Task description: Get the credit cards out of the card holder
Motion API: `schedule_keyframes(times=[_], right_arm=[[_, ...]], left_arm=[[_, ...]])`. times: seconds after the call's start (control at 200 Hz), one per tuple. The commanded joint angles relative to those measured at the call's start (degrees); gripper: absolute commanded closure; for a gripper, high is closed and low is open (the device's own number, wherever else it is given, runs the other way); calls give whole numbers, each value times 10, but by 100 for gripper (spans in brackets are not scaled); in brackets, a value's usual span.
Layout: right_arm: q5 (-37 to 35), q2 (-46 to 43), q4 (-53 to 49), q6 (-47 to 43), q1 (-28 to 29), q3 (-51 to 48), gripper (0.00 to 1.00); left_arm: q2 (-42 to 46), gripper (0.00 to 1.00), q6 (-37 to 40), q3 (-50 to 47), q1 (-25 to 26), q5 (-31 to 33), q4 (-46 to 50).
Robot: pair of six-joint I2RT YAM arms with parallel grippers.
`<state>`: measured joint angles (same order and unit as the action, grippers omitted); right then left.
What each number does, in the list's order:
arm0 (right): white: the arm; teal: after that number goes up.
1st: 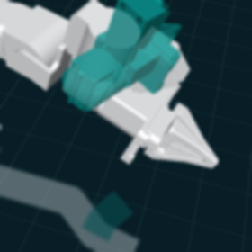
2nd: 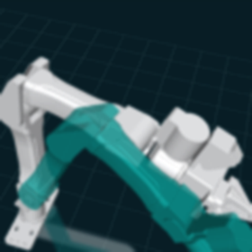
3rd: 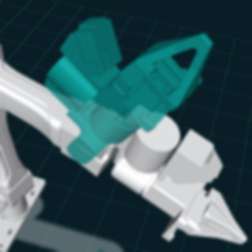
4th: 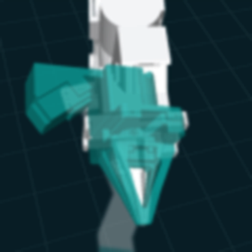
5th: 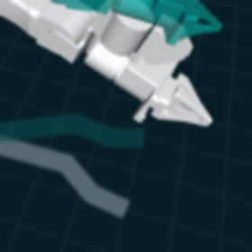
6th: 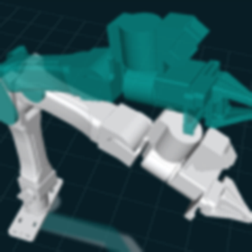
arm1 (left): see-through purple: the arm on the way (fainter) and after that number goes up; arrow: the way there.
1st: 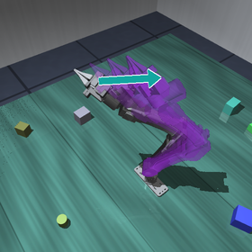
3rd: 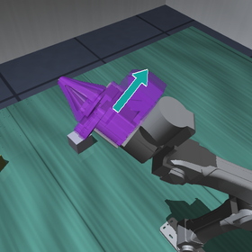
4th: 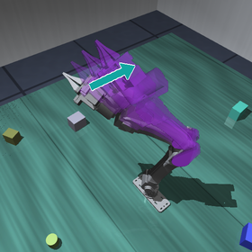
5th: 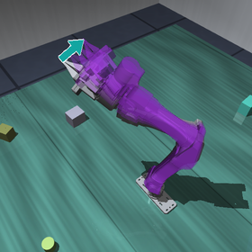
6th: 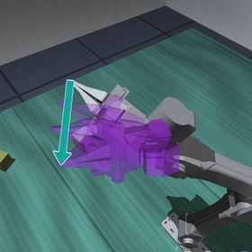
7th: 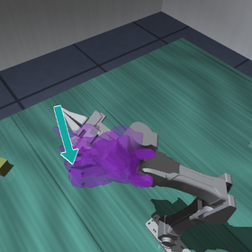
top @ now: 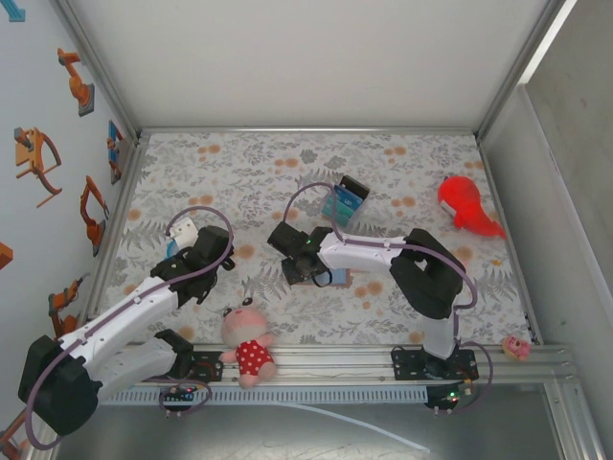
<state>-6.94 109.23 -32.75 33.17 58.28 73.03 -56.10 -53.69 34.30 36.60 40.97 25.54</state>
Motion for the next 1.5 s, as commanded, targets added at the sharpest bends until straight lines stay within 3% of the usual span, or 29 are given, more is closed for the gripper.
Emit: schedule_keyframes(times=[0.0, 0.461, 0.801, 1.007, 1.227, 1.497], right_arm=[[-4, 10, -9, 0, 3, -1, 49], [15, 11, 17, 4, 2, -34, 52], [26, 4, 30, -1, -9, -51, 59], [31, -13, 41, -3, -18, -64, 66], [38, -30, 42, -2, -27, -65, 80], [34, -59, 42, 8, -34, -72, 89]], left_arm=[[-1, 3, -11, 3, -4, 14, 26], [-4, 3, -6, 16, -4, 12, 30], [-1, 3, 63, 31, -4, -33, -6], [5, 3, 110, 35, -4, -54, -31], [14, 1, 146, 33, -4, -80, -62], [26, 3, 182, 19, -4, -127, -101]])
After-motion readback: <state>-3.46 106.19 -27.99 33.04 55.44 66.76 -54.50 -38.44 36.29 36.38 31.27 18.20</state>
